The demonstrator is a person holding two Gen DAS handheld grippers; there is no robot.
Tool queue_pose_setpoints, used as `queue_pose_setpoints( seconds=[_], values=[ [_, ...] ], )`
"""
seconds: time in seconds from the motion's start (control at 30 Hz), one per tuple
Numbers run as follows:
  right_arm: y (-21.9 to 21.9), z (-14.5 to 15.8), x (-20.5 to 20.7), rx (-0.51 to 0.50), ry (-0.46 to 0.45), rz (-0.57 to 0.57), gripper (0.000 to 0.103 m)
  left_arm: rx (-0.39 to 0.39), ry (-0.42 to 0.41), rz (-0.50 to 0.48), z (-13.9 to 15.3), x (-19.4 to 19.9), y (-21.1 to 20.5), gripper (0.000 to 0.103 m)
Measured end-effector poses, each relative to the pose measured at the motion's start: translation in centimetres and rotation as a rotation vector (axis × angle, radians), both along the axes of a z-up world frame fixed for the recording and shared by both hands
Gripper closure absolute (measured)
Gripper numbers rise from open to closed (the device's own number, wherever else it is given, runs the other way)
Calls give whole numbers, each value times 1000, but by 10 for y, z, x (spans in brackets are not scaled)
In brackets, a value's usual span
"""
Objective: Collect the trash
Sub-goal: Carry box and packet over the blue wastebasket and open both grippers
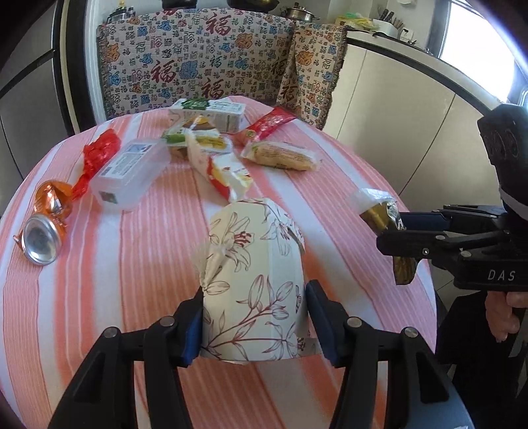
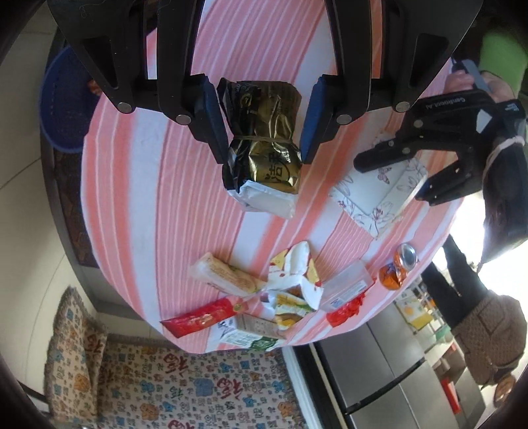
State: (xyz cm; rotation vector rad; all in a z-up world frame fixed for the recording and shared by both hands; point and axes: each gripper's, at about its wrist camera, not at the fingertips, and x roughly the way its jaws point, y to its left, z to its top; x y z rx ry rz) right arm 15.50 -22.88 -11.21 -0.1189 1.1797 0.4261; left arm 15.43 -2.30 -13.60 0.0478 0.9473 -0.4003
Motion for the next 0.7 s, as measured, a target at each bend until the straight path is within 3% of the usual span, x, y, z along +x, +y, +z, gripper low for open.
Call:
queue_pose_setpoints(
  seconds=[0.33, 0.7],
  values=[
    [-90, 23, 8, 13, -57, -137, 57, -30, -2, -110, 12, 8, -85, 46],
    [-238, 37, 26, -132, -76, -361, 57, -61, 16, -283, 13, 16, -217, 46]
  ],
)
